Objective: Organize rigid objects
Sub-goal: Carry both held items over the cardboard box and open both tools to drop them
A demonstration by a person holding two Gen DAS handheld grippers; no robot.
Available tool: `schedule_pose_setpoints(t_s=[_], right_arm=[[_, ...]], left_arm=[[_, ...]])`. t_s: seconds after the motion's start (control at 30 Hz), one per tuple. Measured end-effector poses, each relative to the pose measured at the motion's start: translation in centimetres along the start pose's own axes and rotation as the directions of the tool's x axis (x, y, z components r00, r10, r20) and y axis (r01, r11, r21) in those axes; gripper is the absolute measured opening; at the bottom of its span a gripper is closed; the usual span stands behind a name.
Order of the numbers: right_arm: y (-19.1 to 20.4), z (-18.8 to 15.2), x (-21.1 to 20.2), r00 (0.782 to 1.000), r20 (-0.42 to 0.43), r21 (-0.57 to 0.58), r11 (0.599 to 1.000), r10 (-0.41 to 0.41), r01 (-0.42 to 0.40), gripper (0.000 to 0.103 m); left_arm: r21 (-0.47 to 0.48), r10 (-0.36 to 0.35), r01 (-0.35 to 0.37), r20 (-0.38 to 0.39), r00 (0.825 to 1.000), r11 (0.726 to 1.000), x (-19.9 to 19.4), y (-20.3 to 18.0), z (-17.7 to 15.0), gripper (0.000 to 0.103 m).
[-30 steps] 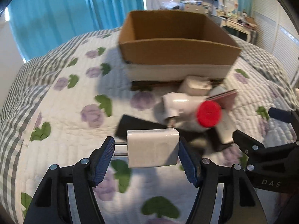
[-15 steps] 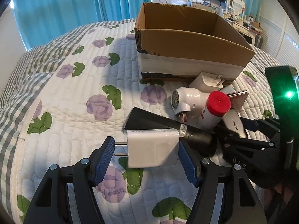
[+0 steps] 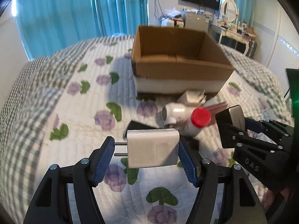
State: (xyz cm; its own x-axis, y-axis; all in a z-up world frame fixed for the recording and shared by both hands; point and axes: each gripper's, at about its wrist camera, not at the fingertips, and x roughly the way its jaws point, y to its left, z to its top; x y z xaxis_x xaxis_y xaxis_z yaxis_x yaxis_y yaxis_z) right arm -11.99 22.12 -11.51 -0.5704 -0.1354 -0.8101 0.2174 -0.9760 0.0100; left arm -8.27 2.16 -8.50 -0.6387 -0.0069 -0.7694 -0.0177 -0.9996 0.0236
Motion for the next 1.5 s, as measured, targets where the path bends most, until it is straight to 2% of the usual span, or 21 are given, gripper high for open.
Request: schedule_pose_setpoints(t_s=[0.13, 0.27, 0.37, 0.47, 0.63, 0.77, 0.93, 1.07, 1.13, 1.23, 1.3, 1.37, 1.5], right_arm=[[0.1, 2.5, -4.3, 0.996, 0.084, -0.021, 1.0, 0.0, 0.002, 0.042], [-0.4, 6.5, -8.3, 0.985, 0.174, -0.035, 0.999, 0.015, -0.009, 0.042], [-0.8, 9.9, -10.5, 0.974, 0.224, -0.055, 0.998, 0.013, -0.001, 0.042], [-1.2, 13.3, -10.8, 0.967, 0.254, -0.061, 0.998, 0.008, 0.008, 0.042], [-2.3, 17.9, -7.4, 0.973, 0.23, -0.048, 0.999, 0.015, -0.004, 0.042], [-3.3, 20.4, -1.4, 0.986, 0.163, -0.024, 0.999, 0.028, -0.024, 0.042], [-4.3, 21.3, 6.0, 0.997, 0.075, 0.0, 1.0, 0.016, -0.016, 0.042], [-4.1, 21.1, 8.5, 0.997, 0.079, -0.04, 0.999, -0.012, 0.015, 0.042], [-4.3, 21.1, 9.5, 0.997, 0.073, -0.041, 0.999, -0.001, 0.004, 0.042], [-4.4, 21.1, 9.8, 0.994, 0.105, -0.047, 0.999, -0.012, 0.017, 0.042], [-4.5, 21.3, 8.8, 0.988, 0.156, -0.044, 0.999, -0.004, 0.011, 0.053], [-4.6, 21.6, 7.5, 0.981, 0.193, -0.048, 0.998, -0.029, 0.039, 0.053], [-5.8, 22.1, 5.0, 0.973, 0.228, -0.023, 0.999, -0.031, 0.037, 0.053]], left_arm=[[0.01, -0.007, 0.007, 0.065, 0.998, 1.0, -2.1, 0.1, 2.6, 0.069], [0.013, 0.035, -0.038, 0.156, 0.987, 0.999, -3.7, 0.5, 6.7, 0.069], [0.005, 0.029, -0.031, 0.187, 0.982, 1.0, -3.7, 0.9, 9.6, 0.069], [0.009, 0.026, -0.029, 0.208, 0.978, 1.0, -2.6, 0.9, 12.5, 0.069], [0.012, 0.036, -0.04, 0.216, 0.976, 0.999, 0.5, 0.8, 16.4, 0.069], [0.048, 0.046, -0.057, 0.206, 0.977, 0.997, 3.8, 0.1, 18.0, 0.069], [0.067, 0.009, -0.021, 0.171, 0.985, 0.998, 7.6, -0.7, 18.8, 0.069], [0.069, -0.027, 0.017, 0.151, 0.988, 0.997, 9.3, -1.0, 18.7, 0.069], [0.07, -0.029, 0.019, 0.146, 0.989, 0.997, 9.9, -0.9, 18.7, 0.069], [0.064, -0.005, -0.004, 0.142, 0.99, 0.998, 10.4, -0.7, 18.6, 0.069], [0.058, -0.01, 0.002, 0.134, 0.991, 0.998, 10.4, -0.5, 18.4, 0.069], [0.058, -0.013, 0.005, 0.13, 0.991, 0.998, 10.5, -0.5, 18.5, 0.069], [0.09, -0.031, 0.02, 0.119, 0.992, 0.996, 11.3, -1.8, 19.3, 0.069]])
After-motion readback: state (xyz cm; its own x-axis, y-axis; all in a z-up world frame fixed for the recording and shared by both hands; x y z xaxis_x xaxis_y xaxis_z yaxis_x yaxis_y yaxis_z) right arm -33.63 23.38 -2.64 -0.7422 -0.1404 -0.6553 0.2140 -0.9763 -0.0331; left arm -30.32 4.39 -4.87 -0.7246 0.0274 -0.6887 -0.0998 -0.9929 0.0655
